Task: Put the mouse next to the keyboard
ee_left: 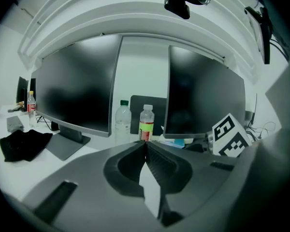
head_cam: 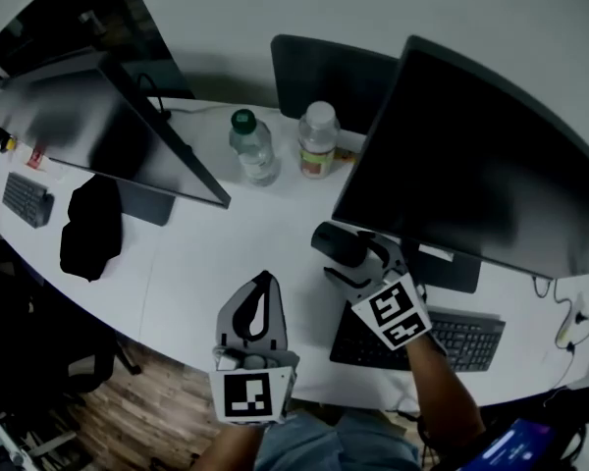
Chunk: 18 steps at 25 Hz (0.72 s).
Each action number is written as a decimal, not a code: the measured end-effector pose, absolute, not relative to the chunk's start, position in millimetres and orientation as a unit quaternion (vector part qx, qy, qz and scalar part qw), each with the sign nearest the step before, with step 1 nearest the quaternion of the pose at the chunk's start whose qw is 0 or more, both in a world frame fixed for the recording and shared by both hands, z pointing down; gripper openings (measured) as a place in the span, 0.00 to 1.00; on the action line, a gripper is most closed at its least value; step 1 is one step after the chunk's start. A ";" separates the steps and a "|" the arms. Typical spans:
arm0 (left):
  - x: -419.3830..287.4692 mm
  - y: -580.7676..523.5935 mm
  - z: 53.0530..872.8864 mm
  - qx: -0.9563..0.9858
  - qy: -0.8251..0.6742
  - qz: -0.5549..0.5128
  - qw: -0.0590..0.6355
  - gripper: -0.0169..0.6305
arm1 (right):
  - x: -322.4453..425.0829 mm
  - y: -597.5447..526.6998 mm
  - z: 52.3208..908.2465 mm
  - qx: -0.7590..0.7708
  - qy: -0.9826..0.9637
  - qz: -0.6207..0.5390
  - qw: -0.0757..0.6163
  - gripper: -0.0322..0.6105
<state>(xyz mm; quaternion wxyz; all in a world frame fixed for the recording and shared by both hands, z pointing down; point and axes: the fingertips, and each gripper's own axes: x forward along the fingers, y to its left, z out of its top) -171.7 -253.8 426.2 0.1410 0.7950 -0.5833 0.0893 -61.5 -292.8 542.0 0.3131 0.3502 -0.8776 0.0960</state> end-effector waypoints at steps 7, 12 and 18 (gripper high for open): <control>-177.8 -269.2 463.6 0.787 -0.582 0.104 0.176 0.03 | -58.3 -312.2 573.1 0.327 -0.872 0.134 0.338 0.63; -180.5 -276.2 472.1 0.784 -0.583 0.101 0.187 0.03 | -60.0 -313.8 584.5 0.302 -0.873 0.141 0.355 0.64; -181.5 -279.4 474.8 0.782 -0.585 0.104 0.187 0.03 | -61.4 -312.5 585.0 0.277 -0.879 0.136 0.363 0.64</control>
